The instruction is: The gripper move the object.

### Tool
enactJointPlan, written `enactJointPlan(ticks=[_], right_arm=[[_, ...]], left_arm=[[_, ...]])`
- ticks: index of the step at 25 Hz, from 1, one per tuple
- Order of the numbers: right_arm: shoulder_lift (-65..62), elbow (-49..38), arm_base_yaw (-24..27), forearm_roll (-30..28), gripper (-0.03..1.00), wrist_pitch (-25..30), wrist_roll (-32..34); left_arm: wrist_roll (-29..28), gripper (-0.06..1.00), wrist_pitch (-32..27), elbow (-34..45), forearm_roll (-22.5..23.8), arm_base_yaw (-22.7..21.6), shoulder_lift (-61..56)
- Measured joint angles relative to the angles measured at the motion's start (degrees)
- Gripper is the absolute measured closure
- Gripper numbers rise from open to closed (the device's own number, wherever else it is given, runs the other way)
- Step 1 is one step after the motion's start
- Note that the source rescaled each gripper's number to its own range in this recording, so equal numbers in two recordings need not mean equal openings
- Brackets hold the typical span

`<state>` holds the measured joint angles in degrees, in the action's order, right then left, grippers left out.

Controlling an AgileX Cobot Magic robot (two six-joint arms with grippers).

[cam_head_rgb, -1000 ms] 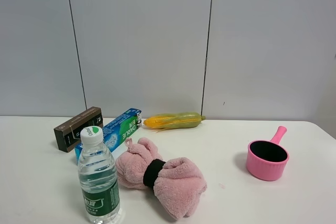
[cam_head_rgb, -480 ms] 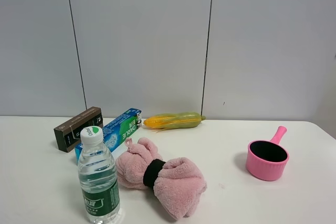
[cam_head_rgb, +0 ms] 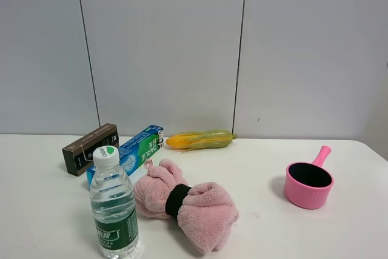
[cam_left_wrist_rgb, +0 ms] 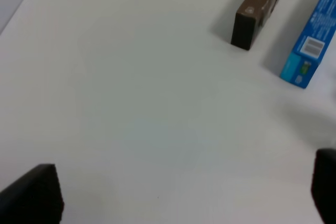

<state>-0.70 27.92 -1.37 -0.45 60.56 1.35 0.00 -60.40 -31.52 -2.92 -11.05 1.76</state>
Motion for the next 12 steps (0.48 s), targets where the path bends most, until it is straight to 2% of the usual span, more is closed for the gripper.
enactJointPlan(ticks=[12], right_arm=[[0.0, 0.0, 0.0, 0.0, -0.03, 0.0, 0.0]], left_arm=[[0.4, 0.01, 0.1, 2.4, 1.4, 0.0, -2.1]])
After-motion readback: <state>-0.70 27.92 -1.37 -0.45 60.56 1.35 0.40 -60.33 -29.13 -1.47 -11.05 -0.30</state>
